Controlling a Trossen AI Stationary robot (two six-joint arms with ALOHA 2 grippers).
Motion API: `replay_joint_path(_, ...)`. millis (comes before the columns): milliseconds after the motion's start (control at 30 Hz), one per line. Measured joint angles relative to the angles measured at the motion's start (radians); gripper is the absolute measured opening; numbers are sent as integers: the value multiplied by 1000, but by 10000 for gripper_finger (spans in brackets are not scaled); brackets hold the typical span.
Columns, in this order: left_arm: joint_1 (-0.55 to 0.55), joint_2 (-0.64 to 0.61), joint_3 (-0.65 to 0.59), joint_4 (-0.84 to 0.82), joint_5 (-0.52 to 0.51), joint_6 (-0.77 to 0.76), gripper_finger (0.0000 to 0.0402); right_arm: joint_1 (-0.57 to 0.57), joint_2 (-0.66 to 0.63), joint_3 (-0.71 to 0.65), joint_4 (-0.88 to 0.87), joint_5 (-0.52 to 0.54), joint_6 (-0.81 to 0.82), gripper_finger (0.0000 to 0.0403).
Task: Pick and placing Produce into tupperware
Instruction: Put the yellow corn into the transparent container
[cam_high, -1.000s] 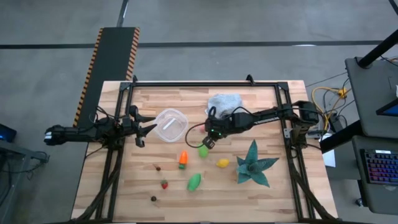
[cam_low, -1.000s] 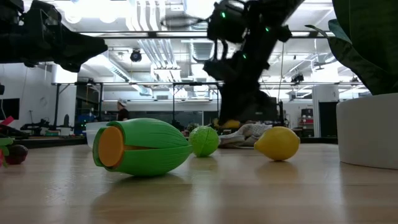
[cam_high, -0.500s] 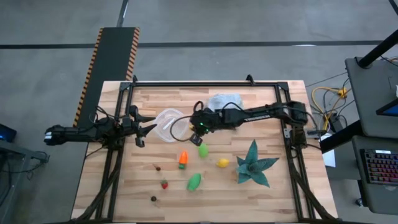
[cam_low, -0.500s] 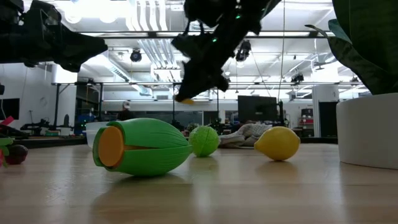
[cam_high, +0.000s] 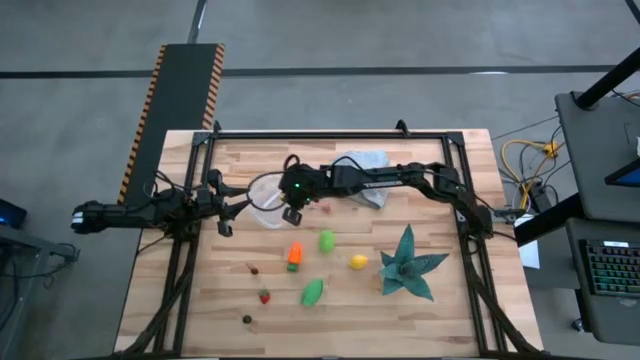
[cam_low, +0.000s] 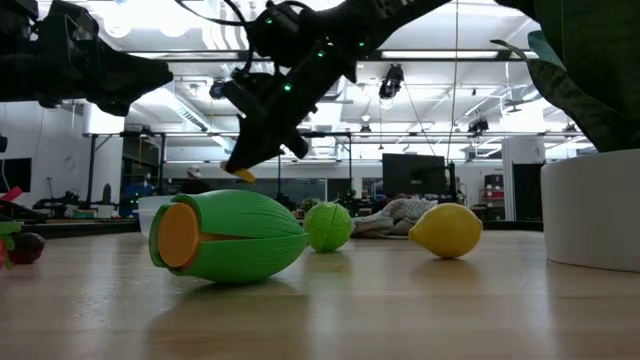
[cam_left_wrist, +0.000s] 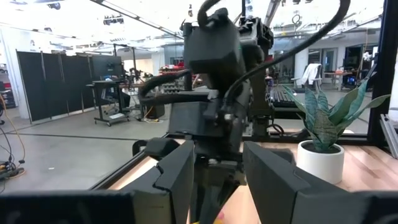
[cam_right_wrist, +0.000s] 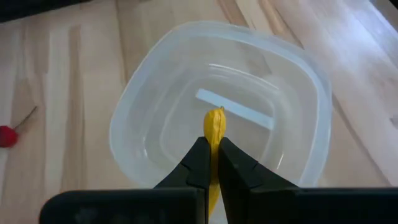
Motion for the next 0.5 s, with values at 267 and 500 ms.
replay_joint_path(267,0,1,0,-1,0,0,126,-36,112,159,-103,-4,-36,13)
replay_joint_path(500,0,0,0,-1,2,0,126,-39,141,205,-133,-26,-41,13)
